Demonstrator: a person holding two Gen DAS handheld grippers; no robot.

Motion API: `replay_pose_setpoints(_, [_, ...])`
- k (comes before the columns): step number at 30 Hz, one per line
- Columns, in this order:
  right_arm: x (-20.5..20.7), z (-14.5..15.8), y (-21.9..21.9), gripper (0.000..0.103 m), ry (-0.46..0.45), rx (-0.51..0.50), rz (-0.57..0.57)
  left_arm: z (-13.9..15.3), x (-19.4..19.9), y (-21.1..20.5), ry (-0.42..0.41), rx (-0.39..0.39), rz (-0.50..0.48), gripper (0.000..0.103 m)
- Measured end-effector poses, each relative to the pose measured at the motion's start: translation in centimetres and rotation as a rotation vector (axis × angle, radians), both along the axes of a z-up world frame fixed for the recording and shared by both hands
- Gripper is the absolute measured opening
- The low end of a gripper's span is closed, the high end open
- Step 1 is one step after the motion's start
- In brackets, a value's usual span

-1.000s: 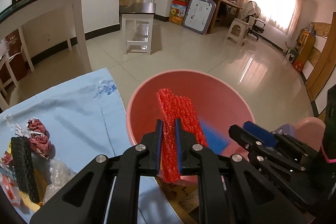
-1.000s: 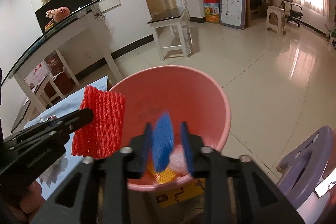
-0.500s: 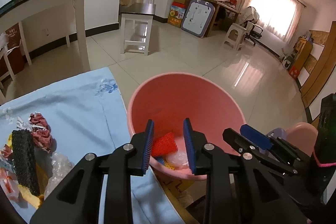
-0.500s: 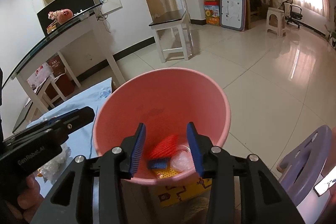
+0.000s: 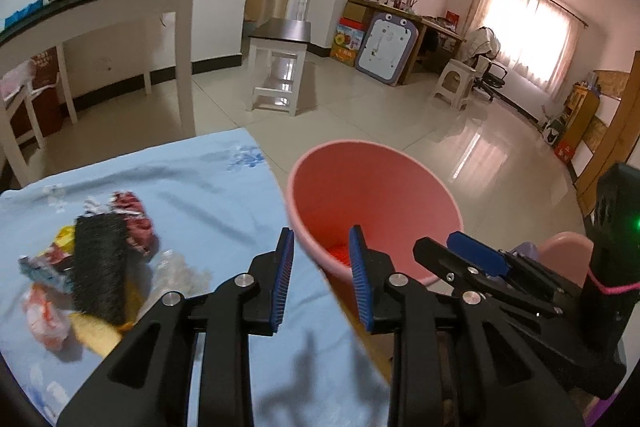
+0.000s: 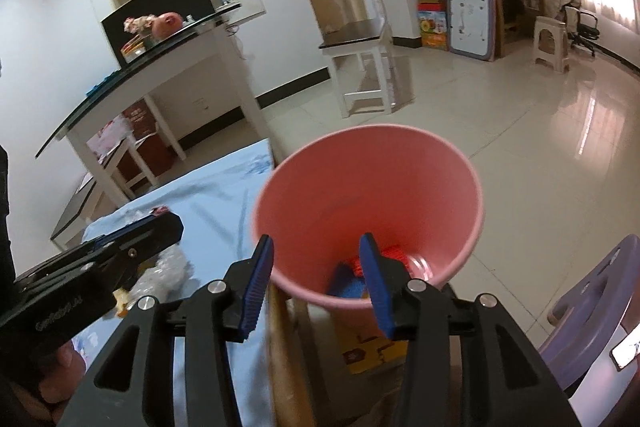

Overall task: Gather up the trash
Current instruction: 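Move both tools back from the bucket to the trash pile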

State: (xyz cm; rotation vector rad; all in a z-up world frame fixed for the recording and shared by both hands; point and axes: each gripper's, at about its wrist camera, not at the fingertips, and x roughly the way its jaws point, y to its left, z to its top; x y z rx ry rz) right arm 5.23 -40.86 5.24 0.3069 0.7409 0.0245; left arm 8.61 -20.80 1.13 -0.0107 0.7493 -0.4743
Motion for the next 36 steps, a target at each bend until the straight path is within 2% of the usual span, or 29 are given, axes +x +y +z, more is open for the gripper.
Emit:
replay_pose_setpoints(13, [-1.1, -0.2, 8.3, 0.044, 0.015, -0.005, 0.157, 0.4, -2.9, 8.3, -0.010, -0.003, 0.100, 0.029])
replay_pose_setpoints(18, [-1.2, -0.5, 11.0, 0.044, 0.009, -0.006, 0.220, -0.7, -3.8, 12.3, 0.011, 0.007, 0.154, 0.029])
replay_pose_setpoints(29, [-0.1, -2.0, 14.8, 0.044, 0.050, 0.009, 0.308, -3.2, -5.0, 21.6, 0.089, 0.017, 0.345, 0.029])
replay_pose_setpoints(36, [0.7, -2.7, 16.1, 0.046, 0.070, 0.001, 0.331, -3.2, -4.3, 24.1, 0.100, -0.020, 0.414, 0.029])
